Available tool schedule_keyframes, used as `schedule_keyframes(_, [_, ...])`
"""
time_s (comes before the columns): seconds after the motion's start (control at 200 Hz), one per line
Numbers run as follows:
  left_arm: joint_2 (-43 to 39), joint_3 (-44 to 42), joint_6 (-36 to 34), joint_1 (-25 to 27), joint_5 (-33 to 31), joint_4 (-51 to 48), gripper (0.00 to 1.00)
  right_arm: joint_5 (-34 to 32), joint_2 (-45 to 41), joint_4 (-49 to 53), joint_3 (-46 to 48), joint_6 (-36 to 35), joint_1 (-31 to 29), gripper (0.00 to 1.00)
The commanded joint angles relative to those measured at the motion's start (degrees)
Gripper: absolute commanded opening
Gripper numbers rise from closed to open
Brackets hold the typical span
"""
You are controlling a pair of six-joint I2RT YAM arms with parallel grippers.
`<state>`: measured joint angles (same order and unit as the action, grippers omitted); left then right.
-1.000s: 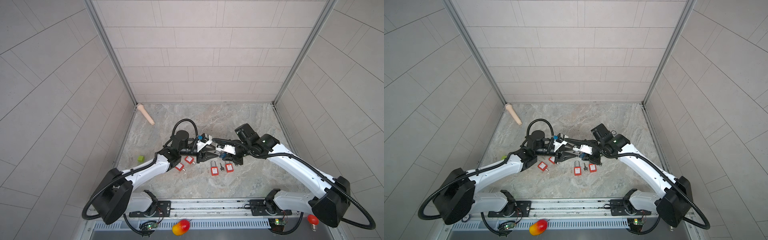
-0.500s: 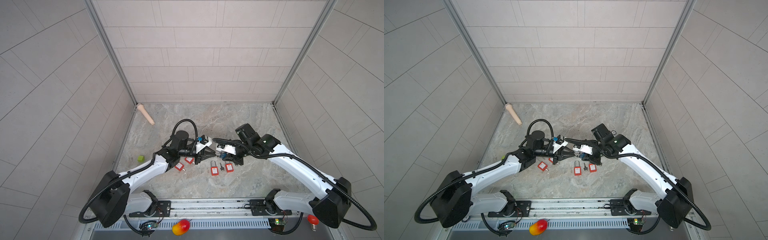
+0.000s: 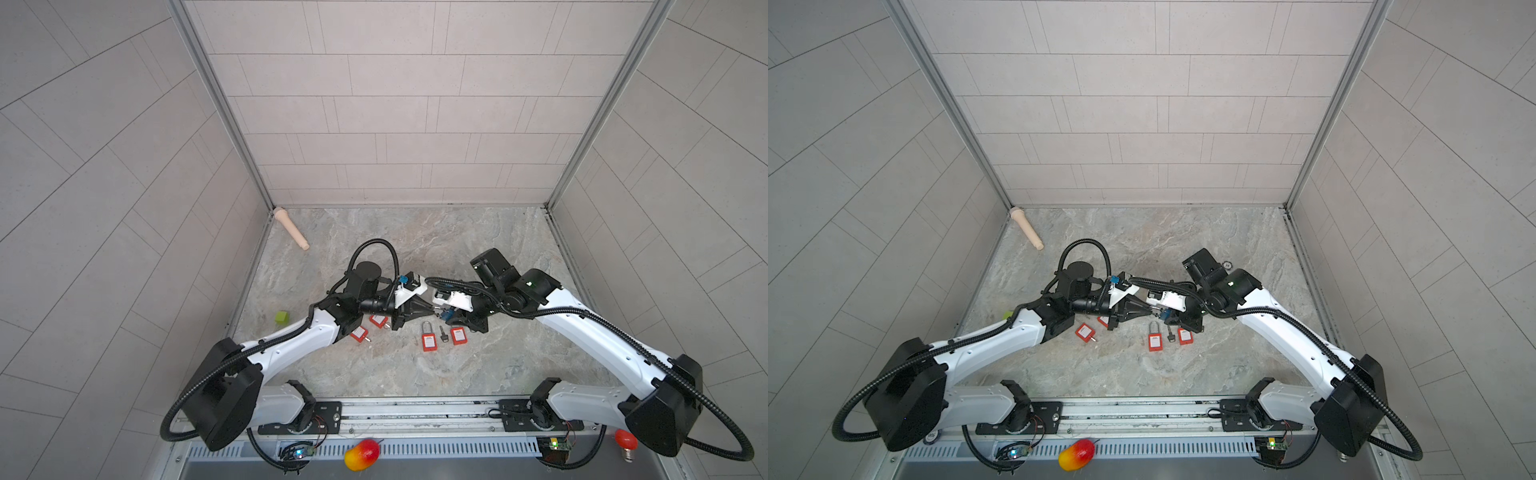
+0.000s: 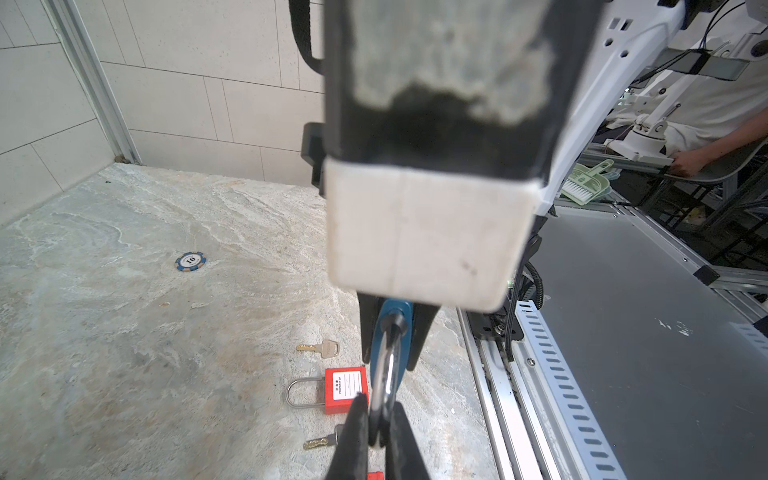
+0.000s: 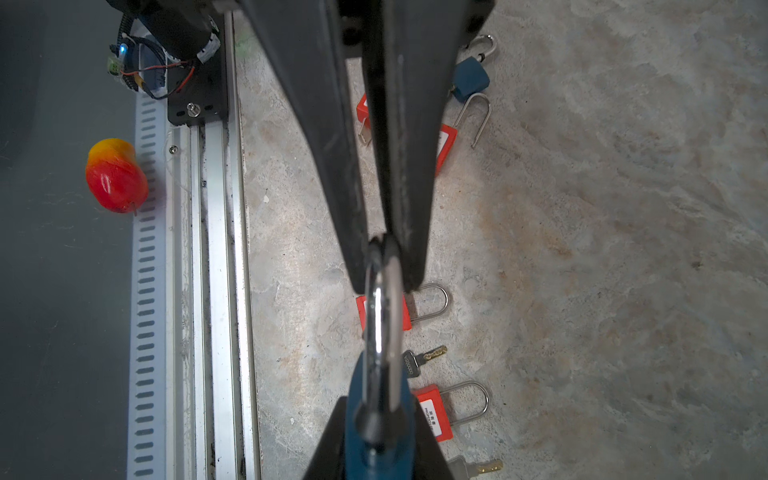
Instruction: Lock with the key
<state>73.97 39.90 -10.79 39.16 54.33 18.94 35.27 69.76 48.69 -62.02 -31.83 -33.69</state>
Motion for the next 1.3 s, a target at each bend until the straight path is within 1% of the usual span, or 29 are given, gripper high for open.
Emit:
schedule_keyframes(0.0, [0.36,1.28,-1.80,1.38,0.35,0.95,0.00,5.72,-0.25,-4.50,-2.38,0.91,-0.62,0.00])
schedule_keyframes(0.155, [0.20,1.01,-2.83,2.14,-0.53,0.71,0.00,8.22,0.63,-4.66,-3.58,1.11,-0.63,0.00])
schedule_keyframes(0.37, [0.98,0.70,-4.72,3.60,-2.00,0.29,0.00,9.82,2.15,-5.33,-5.34,1.83,-0.53,0.00])
schedule_keyframes(0.48, [1.32,0.48,-4.60,3.74,-2.04,0.31,0.00,7.73,3.39,-6.45,-6.53,2.84,-0.18,0.00])
schedule_keyframes(0.55, [1.50,0.22,-4.42,3.74,-1.96,0.48,0.00,6.68,3.33,-9.16,-6.33,3.14,0.02,0.00])
schedule_keyframes(0.67, [2.07,-0.40,-3.39,3.89,-1.36,1.84,0.00,7.26,3.74,-13.94,-6.17,5.33,0.11,0.00])
schedule_keyframes(0.831, [3.71,-1.29,-0.59,3.82,-0.28,6.42,0.00,7.53,6.32,-16.05,-7.58,5.93,0.12,0.00])
schedule_keyframes(0.921, [4.14,-0.97,-0.21,3.87,0.18,6.84,0.00,7.56,7.34,-17.16,-8.27,5.92,0.12,0.00])
schedule_keyframes(1.086, [4.69,-0.81,1.19,3.82,1.80,8.70,0.00,3.31,8.78,-16.18,-10.20,3.94,0.07,0.00])
schedule_keyframes(1.296, [5.57,0.09,2.97,3.84,3.69,9.93,0.00,0.85,9.04,-19.23,-10.49,5.57,0.11,0.00])
